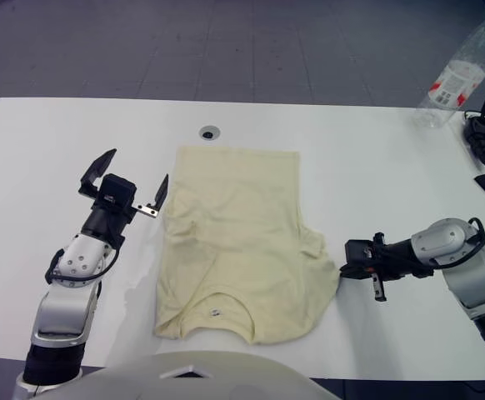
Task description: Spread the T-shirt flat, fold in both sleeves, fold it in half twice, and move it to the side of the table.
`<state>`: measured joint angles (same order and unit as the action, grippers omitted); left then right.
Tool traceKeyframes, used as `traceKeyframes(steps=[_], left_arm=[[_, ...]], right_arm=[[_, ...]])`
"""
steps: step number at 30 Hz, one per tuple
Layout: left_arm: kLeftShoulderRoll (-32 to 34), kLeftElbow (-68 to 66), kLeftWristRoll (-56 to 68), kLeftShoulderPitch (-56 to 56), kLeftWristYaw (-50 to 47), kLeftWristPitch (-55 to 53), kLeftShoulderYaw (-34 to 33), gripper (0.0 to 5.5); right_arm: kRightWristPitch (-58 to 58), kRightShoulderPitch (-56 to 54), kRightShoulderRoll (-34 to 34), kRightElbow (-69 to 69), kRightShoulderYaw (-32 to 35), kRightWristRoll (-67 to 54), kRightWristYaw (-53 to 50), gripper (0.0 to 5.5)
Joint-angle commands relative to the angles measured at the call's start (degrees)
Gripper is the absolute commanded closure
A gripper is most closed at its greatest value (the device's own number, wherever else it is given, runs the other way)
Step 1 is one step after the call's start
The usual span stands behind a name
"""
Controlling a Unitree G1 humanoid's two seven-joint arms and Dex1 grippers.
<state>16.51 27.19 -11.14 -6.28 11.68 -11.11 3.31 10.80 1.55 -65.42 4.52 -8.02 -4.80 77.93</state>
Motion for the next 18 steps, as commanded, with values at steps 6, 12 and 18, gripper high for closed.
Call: traceKeyframes(steps=[6, 12, 18], left_arm=[[0.5, -0.8, -0.1, 0.5, 0.2, -0.2, -0.7, 0.1], [0.5, -1.2, -0.2, 1.1, 0.4, -0.2, -0.6, 0.1], [0.5, -1.6, -0.4, 1.4, 0.5, -0.1, -0.3, 0.1]], right_arm=[[-0.3, 1.4, -1.0, 1.9, 1.4, -1.6, 1.0, 5.45], [1.0, -2.5, -0.2, 4.3, 4.2, -5.6, 1.7, 5.45], [7.7, -8.1, 3.4, 9.7, 6.1, -15.8, 2.2, 5.45]])
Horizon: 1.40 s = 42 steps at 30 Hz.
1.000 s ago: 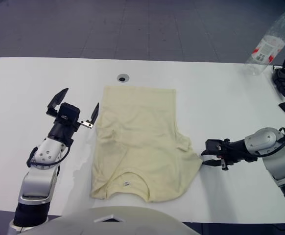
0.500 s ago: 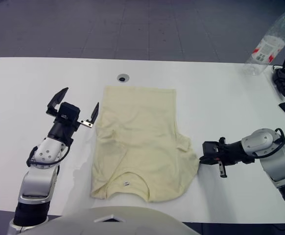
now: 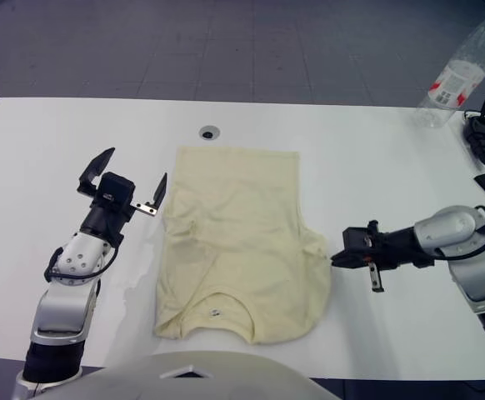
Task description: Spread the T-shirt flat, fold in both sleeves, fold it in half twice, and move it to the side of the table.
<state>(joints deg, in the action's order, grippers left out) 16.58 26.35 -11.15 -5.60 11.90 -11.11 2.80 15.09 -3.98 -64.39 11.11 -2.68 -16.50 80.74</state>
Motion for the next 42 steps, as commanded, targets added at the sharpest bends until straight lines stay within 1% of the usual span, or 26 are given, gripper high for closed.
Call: traceKeyframes(steps=[1, 3, 6, 11, 15, 21, 27, 29, 30, 31, 34, 36, 40, 42], left_arm=[[0.5, -0.9, -0.4, 0.9, 0.4, 0.0, 0.3, 0.1], [0.5, -1.1, -0.5, 1.0, 0.4, 0.1, 0.4, 0.1], [0.7, -1.3, -0.6, 1.2, 0.3, 0.1, 0.3, 0.1], [1.0, -2.2, -0.5, 2.0, 0.7, 0.2, 0.5, 0.1], [1.2, -3.3, -0.2, 2.9, 1.1, 0.6, 0.7, 0.1], [1.1, -4.4, -0.3, 3.7, 1.6, 1.0, 1.0, 0.1], [1.3, -5.3, -0.4, 3.8, 1.8, 1.5, 0.9, 0.1], [1.3, -5.5, -0.4, 3.7, 1.7, 1.6, 0.8, 0.1], [1.3, -5.6, -0.5, 3.7, 1.7, 1.7, 0.7, 0.1], [1.4, -5.7, -0.5, 3.8, 1.7, 1.8, 0.7, 0.1], [1.4, -6.1, -0.5, 4.0, 1.7, 1.9, 0.7, 0.1], [1.4, -6.6, -0.6, 4.4, 1.7, 2.0, 0.8, 0.1], [1.4, -7.3, -0.6, 4.9, 1.7, 2.1, 1.0, 0.1], [1.4, -7.5, -0.7, 5.3, 1.8, 2.1, 1.1, 0.1]], right_arm=[[4.4, -2.9, 2.8, 4.1, 0.6, -5.3, -0.8, 5.45], [5.5, -3.0, 3.4, 6.0, -0.2, -6.4, -0.8, 5.45], [5.8, -3.2, 5.1, 8.0, -3.2, -5.5, -1.5, 5.45], [5.3, -6.0, 9.9, 8.5, -10.5, -0.8, -4.4, 5.45], [5.4, -8.6, 14.1, 7.2, -14.8, 2.3, -6.4, 5.45], [4.1, -11.4, 18.8, 2.5, -17.8, 6.1, -9.4, 5.45], [3.1, -11.5, 20.2, 0.2, -19.4, 8.0, -9.8, 5.45], [-0.4, -10.8, 20.2, 0.1, -19.9, 8.7, -9.2, 5.45], [-2.2, -10.1, 19.8, 0.4, -20.3, 8.9, -8.4, 5.24], [-3.6, -9.5, 19.5, 0.7, -20.5, 8.9, -7.8, 5.15], [-5.5, -8.5, 20.7, 0.9, -20.2, 8.2, -8.5, 4.63], [-3.8, -8.2, 22.5, 0.9, -19.5, 6.7, -9.8, 4.32], [-0.7, -7.5, 23.6, 1.7, -18.7, 4.7, -11.0, 3.68], [0.6, -8.0, 24.1, 1.1, -16.8, 3.8, -12.8, 3.43]])
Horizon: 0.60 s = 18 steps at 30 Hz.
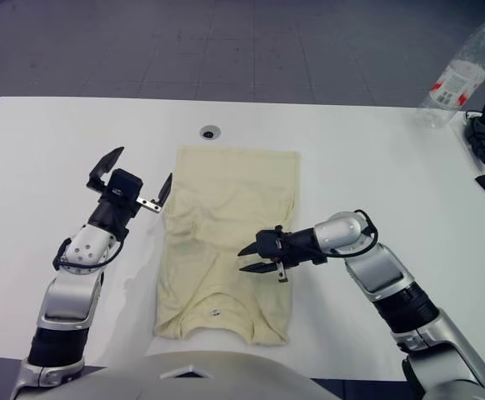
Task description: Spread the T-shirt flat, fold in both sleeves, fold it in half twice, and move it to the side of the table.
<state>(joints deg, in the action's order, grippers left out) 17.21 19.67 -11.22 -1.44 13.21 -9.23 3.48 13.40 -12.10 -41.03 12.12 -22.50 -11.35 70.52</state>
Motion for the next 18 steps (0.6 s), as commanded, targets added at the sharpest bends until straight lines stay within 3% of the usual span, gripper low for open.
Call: traceKeyframes(steps=[1, 8, 18], left_arm=[[0.7, -0.8, -0.6, 1.2, 0.5, 0.2, 0.5, 0.1], [2.3, 1.6, 1.5, -0.4, 4.2, -0.5, 1.4, 0.1], [15.0, 11.6, 10.5, -7.4, 23.9, -1.6, 2.3, 0.1]], right_arm=[[3.1, -0.3, 0.8, -0.3, 4.3, -2.1, -3.2, 3.25], [5.8, 1.6, -6.6, 1.2, 16.1, -12.3, 3.7, 2.13], [-5.8, 9.8, -11.0, -0.5, 6.1, 7.8, -0.6, 0.36]])
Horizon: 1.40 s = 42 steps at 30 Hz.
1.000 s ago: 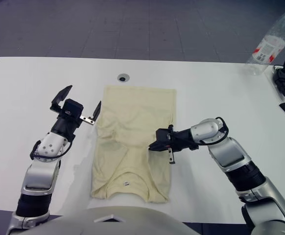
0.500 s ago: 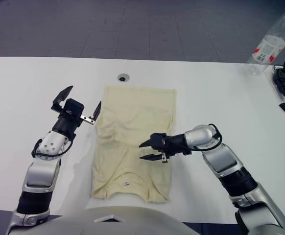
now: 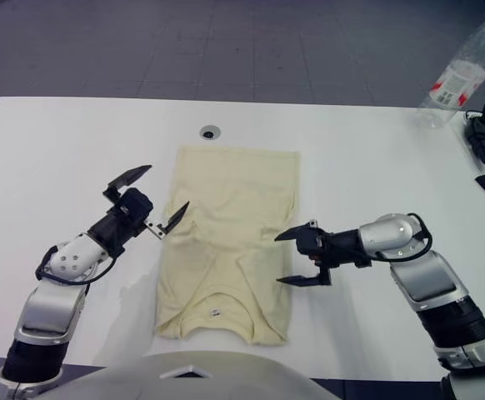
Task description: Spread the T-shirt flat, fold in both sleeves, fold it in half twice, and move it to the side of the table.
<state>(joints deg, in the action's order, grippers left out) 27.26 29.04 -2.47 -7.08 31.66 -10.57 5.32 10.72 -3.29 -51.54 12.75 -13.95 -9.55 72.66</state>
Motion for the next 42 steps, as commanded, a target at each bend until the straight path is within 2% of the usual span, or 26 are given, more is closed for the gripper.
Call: traceKeyframes(steps=[1, 5, 11, 17, 23, 28, 32, 34, 37, 42], left_arm=[[6.1, 1.4, 2.3, -2.2, 7.0, 0.3, 0.4, 0.1], [7.5, -5.6, 2.2, -2.4, 8.9, 4.7, 1.2, 0.1], [7.3, -10.5, 1.8, -3.1, 8.3, 10.2, 1.4, 0.1], [11.1, -7.3, 4.2, -6.3, 12.4, 12.7, 0.3, 0.1], [18.7, 4.8, 8.8, -16.3, 18.9, 13.1, -6.2, 0.1], [21.0, 16.5, 11.7, -24.5, 20.8, 11.4, -12.5, 0.1], [21.1, 23.6, 9.7, -32.1, 21.3, 11.3, -13.6, 0.1], [21.2, 25.3, 6.8, -34.8, 21.0, 11.3, -12.1, 0.1], [19.2, 25.4, 1.1, -35.7, 18.3, 10.0, -5.6, 0.1], [17.3, 22.2, -7.1, -36.5, 14.5, 7.7, 0.9, 0.1]], right_arm=[[-5.2, 1.1, -0.5, -2.5, -3.6, 8.4, -3.4, 0.13], [-15.0, 0.4, 1.4, -10.5, -8.1, 16.0, -7.4, 0.11], [-17.2, 3.0, -0.2, -11.1, -7.4, 11.6, -6.0, 0.11], [-8.0, 5.9, -1.3, -3.3, -0.9, 1.3, -6.7, 0.11], [4.4, 10.0, -3.6, 9.3, 8.2, -0.8, -13.5, 0.11], [8.3, 23.1, -4.2, 26.7, 17.0, -1.2, -17.6, 0.11], [9.5, 33.6, -2.9, 36.8, 22.3, -0.6, -18.8, 0.11], [9.6, 38.3, -2.8, 40.0, 22.6, 0.8, -19.1, 0.11], [9.8, 44.0, -1.8, 43.8, 20.7, 3.2, -20.8, 0.11], [8.9, 44.9, -0.6, 42.3, 18.5, 4.8, -22.0, 0.11]])
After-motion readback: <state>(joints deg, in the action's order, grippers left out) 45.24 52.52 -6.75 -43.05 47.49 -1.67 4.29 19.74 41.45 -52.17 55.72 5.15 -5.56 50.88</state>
